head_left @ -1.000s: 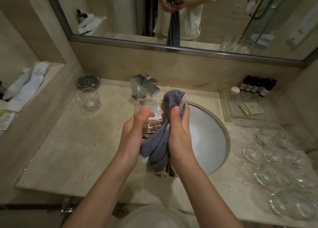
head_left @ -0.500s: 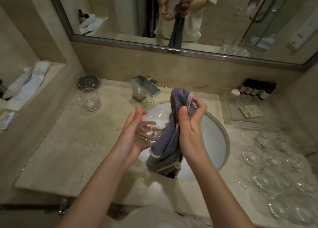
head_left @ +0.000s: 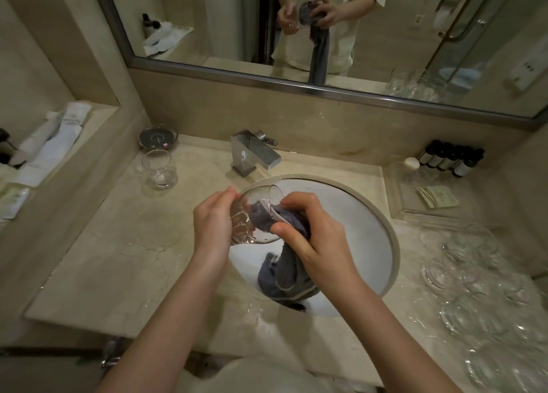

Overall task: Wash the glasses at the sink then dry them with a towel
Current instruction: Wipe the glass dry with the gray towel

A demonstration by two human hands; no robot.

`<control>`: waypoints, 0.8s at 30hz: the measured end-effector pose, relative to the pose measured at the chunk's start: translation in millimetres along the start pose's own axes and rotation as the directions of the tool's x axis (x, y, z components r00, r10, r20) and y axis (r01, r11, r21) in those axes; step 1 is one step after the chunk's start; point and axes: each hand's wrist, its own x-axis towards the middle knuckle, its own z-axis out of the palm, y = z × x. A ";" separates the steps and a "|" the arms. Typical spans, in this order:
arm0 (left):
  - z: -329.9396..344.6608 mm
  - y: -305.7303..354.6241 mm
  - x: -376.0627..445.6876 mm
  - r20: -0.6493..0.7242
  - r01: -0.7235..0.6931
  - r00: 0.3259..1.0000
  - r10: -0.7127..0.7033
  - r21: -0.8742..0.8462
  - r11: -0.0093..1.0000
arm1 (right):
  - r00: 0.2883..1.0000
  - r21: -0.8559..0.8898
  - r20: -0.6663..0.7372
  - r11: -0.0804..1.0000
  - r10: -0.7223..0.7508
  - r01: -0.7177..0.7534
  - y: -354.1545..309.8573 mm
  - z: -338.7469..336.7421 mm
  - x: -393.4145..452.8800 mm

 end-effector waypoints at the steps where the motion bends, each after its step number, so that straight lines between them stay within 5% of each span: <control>1: 0.0 1.6 1.6 -0.007 -0.015 1.000 0.015 -0.008 1.000 | 1.000 -0.003 -0.008 1.000 -0.008 0.008 -0.3 1.9 -0.3; 9: 0.4 9.3 11.8 0.025 -0.054 0.998 0.052 0.048 0.997 | 0.990 0.022 0.111 0.996 -0.087 0.085 9.3 3.2 -6.7; 14: 4.4 9.0 17.8 0.017 -0.042 0.999 0.040 0.080 0.996 | 0.942 0.015 0.329 0.998 -0.066 0.064 16.8 -5.8 -4.4; 19: 10.8 9.8 19.2 0.071 -0.132 0.990 0.124 0.134 0.982 | 0.951 -0.034 0.305 0.997 -0.053 0.067 17.3 6.1 1.2; 24: 14.3 3.0 19.2 0.116 -0.278 0.960 0.256 0.248 0.928 | 0.958 0.081 0.281 0.993 0.063 -0.089 13.6 12.8 7.6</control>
